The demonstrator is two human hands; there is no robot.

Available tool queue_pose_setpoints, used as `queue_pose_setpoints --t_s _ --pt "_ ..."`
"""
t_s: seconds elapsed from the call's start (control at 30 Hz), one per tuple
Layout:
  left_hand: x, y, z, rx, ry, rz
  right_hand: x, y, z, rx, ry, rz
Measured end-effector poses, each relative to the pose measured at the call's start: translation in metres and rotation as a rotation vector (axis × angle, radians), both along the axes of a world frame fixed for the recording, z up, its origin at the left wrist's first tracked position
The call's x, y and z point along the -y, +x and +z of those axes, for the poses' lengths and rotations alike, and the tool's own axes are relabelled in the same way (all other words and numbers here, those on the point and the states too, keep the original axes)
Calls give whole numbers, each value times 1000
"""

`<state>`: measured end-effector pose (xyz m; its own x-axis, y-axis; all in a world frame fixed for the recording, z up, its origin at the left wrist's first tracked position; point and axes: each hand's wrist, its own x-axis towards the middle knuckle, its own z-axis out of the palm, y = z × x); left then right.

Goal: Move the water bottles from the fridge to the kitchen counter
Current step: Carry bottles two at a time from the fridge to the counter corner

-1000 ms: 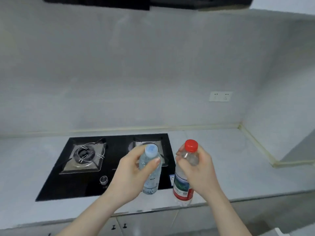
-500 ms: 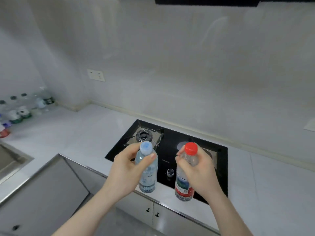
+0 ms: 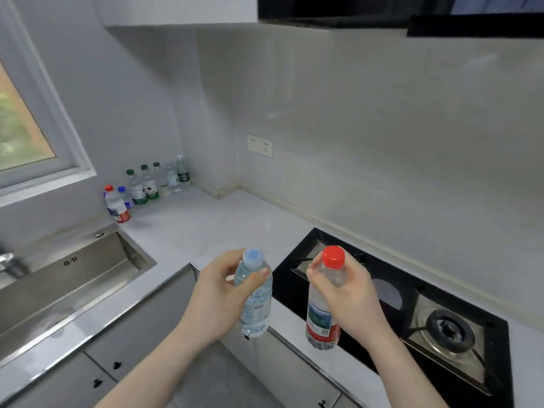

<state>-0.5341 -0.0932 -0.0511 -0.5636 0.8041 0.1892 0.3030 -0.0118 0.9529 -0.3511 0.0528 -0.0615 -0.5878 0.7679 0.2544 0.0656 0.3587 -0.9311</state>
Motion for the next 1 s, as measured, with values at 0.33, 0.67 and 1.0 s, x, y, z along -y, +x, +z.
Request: queue_pose_setpoints --t_s 0.33,0.67,1.0 --pt "43 -120 -6 -32 -29 98 30 -127 -4 -54 -39 81" --pt "41 -202 -19 3 -38 202 6 -225 -12 -38 -64 197" --pt "-17 -302 -22 -38 -78 309 -72 -344 -26 -38 -64 337"
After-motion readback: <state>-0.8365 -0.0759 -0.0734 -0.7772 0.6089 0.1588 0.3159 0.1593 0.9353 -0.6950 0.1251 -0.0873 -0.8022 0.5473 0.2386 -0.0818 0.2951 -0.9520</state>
